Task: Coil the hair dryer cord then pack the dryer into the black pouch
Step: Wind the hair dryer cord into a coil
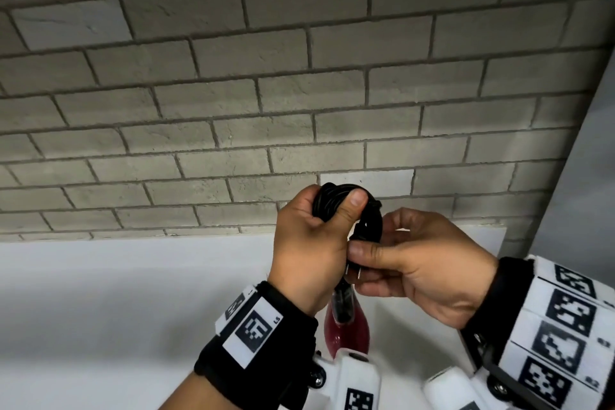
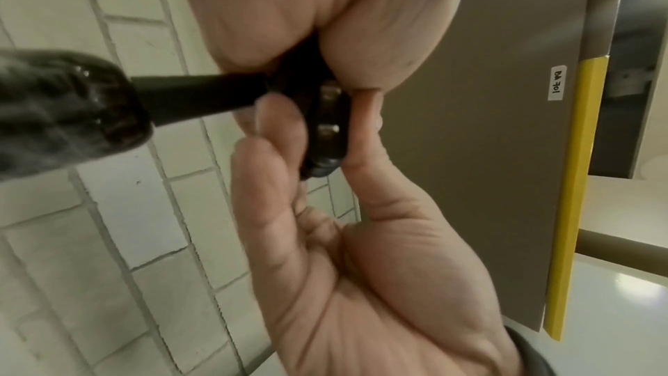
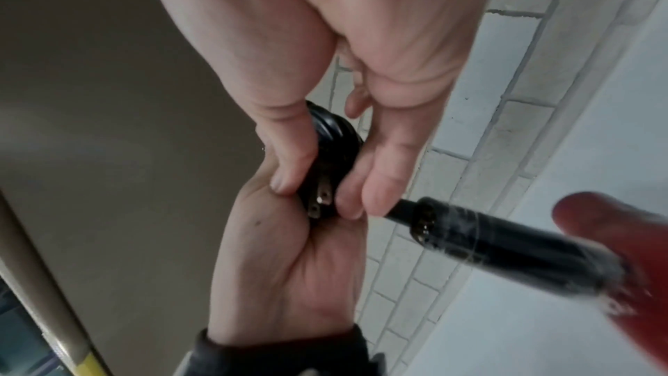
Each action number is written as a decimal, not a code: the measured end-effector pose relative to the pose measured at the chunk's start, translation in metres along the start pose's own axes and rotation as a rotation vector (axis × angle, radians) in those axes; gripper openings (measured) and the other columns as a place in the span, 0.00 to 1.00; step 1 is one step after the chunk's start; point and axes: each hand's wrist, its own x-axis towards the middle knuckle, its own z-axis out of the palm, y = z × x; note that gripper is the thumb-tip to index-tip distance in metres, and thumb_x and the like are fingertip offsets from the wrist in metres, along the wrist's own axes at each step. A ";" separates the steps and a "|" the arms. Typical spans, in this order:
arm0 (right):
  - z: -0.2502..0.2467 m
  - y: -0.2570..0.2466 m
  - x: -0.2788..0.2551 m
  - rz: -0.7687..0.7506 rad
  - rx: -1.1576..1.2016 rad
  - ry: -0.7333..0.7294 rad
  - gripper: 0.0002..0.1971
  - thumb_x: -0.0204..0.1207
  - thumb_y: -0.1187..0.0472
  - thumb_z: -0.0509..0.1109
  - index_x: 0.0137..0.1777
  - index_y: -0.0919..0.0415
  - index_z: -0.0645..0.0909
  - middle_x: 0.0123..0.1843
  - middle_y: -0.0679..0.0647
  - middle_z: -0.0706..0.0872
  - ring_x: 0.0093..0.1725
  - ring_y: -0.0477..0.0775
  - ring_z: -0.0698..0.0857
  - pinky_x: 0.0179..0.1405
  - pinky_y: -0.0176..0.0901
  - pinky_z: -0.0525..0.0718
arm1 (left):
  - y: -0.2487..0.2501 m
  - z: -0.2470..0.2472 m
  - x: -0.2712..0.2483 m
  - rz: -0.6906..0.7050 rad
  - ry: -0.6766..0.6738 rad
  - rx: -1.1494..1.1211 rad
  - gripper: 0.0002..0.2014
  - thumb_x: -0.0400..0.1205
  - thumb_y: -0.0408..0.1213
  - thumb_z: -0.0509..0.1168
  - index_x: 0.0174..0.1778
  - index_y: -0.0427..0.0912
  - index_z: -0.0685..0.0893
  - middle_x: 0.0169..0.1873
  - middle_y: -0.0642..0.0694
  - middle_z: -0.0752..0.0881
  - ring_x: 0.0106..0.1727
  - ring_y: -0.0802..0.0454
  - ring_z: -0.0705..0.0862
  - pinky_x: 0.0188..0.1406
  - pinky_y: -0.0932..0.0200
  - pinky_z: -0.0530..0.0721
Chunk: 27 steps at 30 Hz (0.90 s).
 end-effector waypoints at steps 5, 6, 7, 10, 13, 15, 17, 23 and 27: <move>0.014 -0.003 -0.005 0.145 -0.081 0.038 0.14 0.75 0.56 0.75 0.48 0.69 0.84 0.31 0.61 0.87 0.30 0.64 0.87 0.33 0.51 0.88 | -0.001 0.002 0.002 0.060 0.067 0.087 0.06 0.76 0.31 0.75 0.39 0.35 0.84 0.26 0.48 0.88 0.28 0.55 0.87 0.28 0.61 0.85; 0.017 -0.002 -0.005 0.149 -0.142 0.058 0.17 0.76 0.52 0.73 0.48 0.70 0.85 0.28 0.61 0.86 0.27 0.64 0.86 0.31 0.51 0.88 | -0.001 0.002 0.003 0.071 0.085 0.113 0.06 0.76 0.32 0.76 0.39 0.35 0.84 0.26 0.47 0.88 0.28 0.55 0.87 0.28 0.60 0.86; 0.020 -0.001 -0.006 0.133 -0.200 0.080 0.20 0.76 0.49 0.72 0.48 0.70 0.85 0.28 0.61 0.85 0.24 0.63 0.86 0.28 0.49 0.87 | -0.001 0.002 0.003 0.083 0.099 0.140 0.07 0.75 0.33 0.76 0.38 0.36 0.84 0.27 0.44 0.89 0.29 0.53 0.87 0.29 0.56 0.87; 0.026 -0.005 -0.001 0.051 -0.338 0.126 0.20 0.77 0.49 0.70 0.43 0.70 0.85 0.28 0.61 0.87 0.21 0.61 0.85 0.26 0.48 0.87 | -0.004 0.000 0.004 0.144 0.135 0.215 0.09 0.75 0.37 0.77 0.37 0.38 0.84 0.32 0.39 0.90 0.32 0.47 0.88 0.33 0.50 0.87; 0.029 -0.017 0.006 0.010 -0.465 0.104 0.11 0.76 0.61 0.65 0.42 0.68 0.85 0.25 0.61 0.87 0.22 0.61 0.86 0.29 0.50 0.88 | -0.002 -0.001 0.002 0.166 0.135 0.247 0.10 0.75 0.39 0.77 0.37 0.38 0.84 0.32 0.39 0.90 0.34 0.44 0.88 0.33 0.52 0.86; 0.029 -0.023 0.009 0.013 -0.513 0.059 0.10 0.75 0.65 0.63 0.45 0.68 0.85 0.27 0.62 0.86 0.23 0.61 0.86 0.29 0.49 0.87 | -0.002 -0.002 0.002 0.130 0.138 0.218 0.09 0.76 0.37 0.76 0.39 0.36 0.85 0.33 0.38 0.90 0.32 0.48 0.88 0.33 0.53 0.86; 0.028 -0.024 0.010 0.025 -0.509 0.033 0.09 0.74 0.65 0.65 0.45 0.71 0.84 0.28 0.63 0.83 0.21 0.60 0.83 0.28 0.49 0.86 | -0.005 -0.005 0.005 0.073 0.158 0.149 0.09 0.76 0.36 0.76 0.40 0.33 0.85 0.34 0.35 0.91 0.33 0.47 0.89 0.35 0.49 0.89; 0.027 -0.018 0.002 0.088 -0.346 0.022 0.11 0.77 0.60 0.72 0.40 0.70 0.83 0.25 0.62 0.81 0.16 0.53 0.76 0.31 0.49 0.86 | -0.007 -0.009 0.010 0.032 0.236 0.062 0.09 0.77 0.34 0.75 0.40 0.32 0.84 0.29 0.35 0.88 0.30 0.42 0.86 0.29 0.48 0.88; 0.021 -0.017 -0.003 0.058 -0.388 0.064 0.14 0.74 0.60 0.76 0.40 0.74 0.83 0.26 0.67 0.83 0.17 0.58 0.81 0.27 0.48 0.86 | -0.013 -0.009 0.009 0.029 0.239 0.084 0.08 0.76 0.34 0.76 0.37 0.36 0.84 0.28 0.39 0.88 0.29 0.42 0.87 0.25 0.55 0.86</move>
